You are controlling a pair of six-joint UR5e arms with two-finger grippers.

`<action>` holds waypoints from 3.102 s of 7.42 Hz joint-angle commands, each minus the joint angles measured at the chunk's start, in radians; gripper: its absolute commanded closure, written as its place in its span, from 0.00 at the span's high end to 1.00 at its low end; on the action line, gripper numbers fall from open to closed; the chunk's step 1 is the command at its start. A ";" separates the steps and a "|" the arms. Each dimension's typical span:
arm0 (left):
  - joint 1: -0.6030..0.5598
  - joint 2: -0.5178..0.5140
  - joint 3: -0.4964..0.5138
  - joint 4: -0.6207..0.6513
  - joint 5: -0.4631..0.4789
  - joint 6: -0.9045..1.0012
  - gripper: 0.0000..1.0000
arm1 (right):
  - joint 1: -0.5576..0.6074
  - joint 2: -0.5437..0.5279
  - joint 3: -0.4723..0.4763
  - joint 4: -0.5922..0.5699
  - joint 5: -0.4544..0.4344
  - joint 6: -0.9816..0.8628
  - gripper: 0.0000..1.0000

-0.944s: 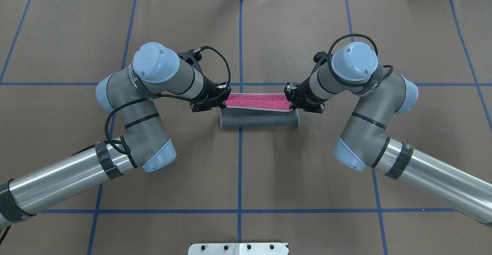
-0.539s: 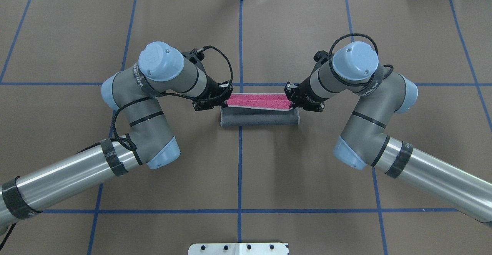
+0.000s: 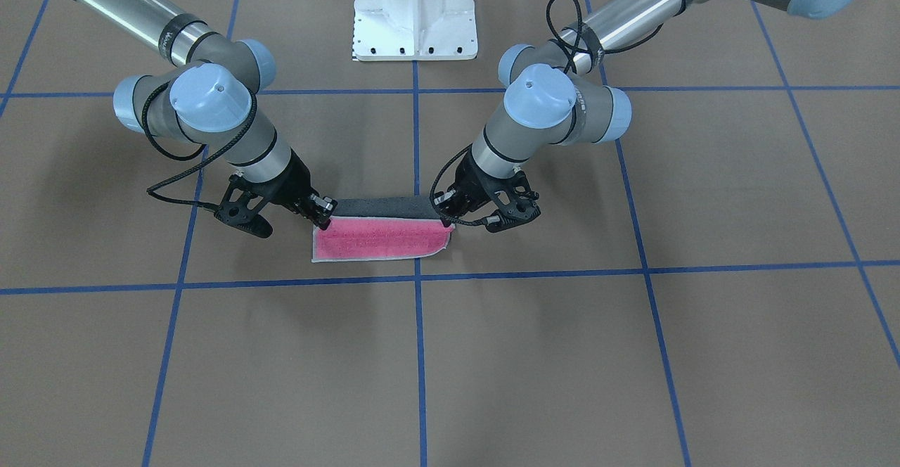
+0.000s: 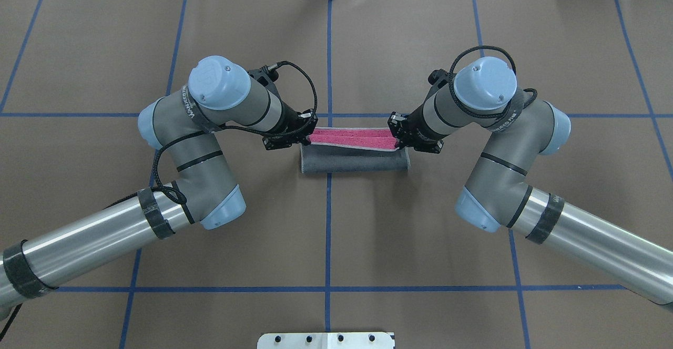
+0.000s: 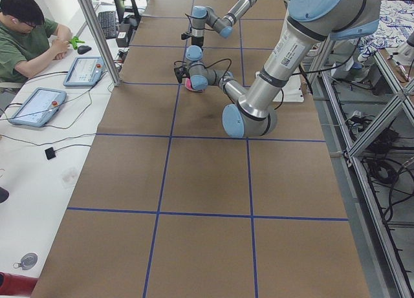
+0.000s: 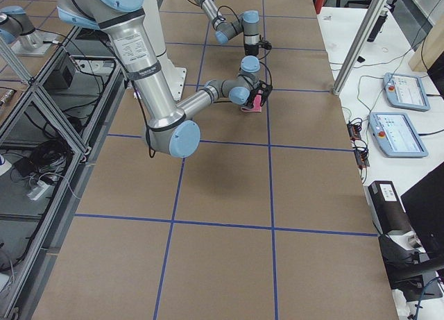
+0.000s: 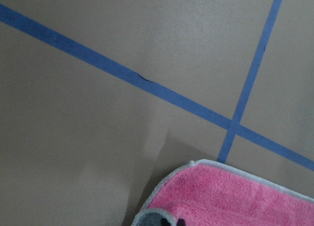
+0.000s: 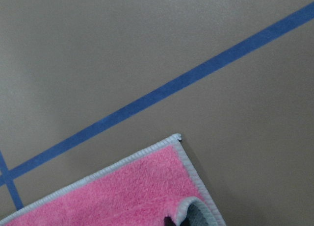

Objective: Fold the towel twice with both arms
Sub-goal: 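Lower the folded edge onto the far half with both grippers, then open both grippers and raise the left gripper away while right hovers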

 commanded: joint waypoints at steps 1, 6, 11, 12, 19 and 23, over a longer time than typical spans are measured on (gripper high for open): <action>-0.002 0.000 0.000 0.000 -0.002 0.000 0.00 | 0.002 0.000 0.001 0.006 0.002 0.002 0.13; -0.002 -0.005 -0.007 -0.005 -0.002 -0.002 1.00 | 0.009 -0.003 0.000 0.035 0.002 0.003 0.99; -0.023 -0.015 -0.033 -0.003 -0.006 -0.005 1.00 | 0.058 -0.009 0.011 0.038 0.049 0.003 0.99; -0.037 -0.014 -0.044 -0.002 -0.011 -0.005 1.00 | 0.057 -0.014 0.018 0.036 0.052 0.008 0.99; -0.209 -0.008 -0.095 0.015 -0.215 0.006 1.00 | -0.021 -0.049 0.031 0.021 0.063 -0.005 0.99; -0.215 -0.005 -0.093 0.015 -0.213 0.005 1.00 | -0.026 -0.047 0.031 -0.014 0.054 -0.005 0.55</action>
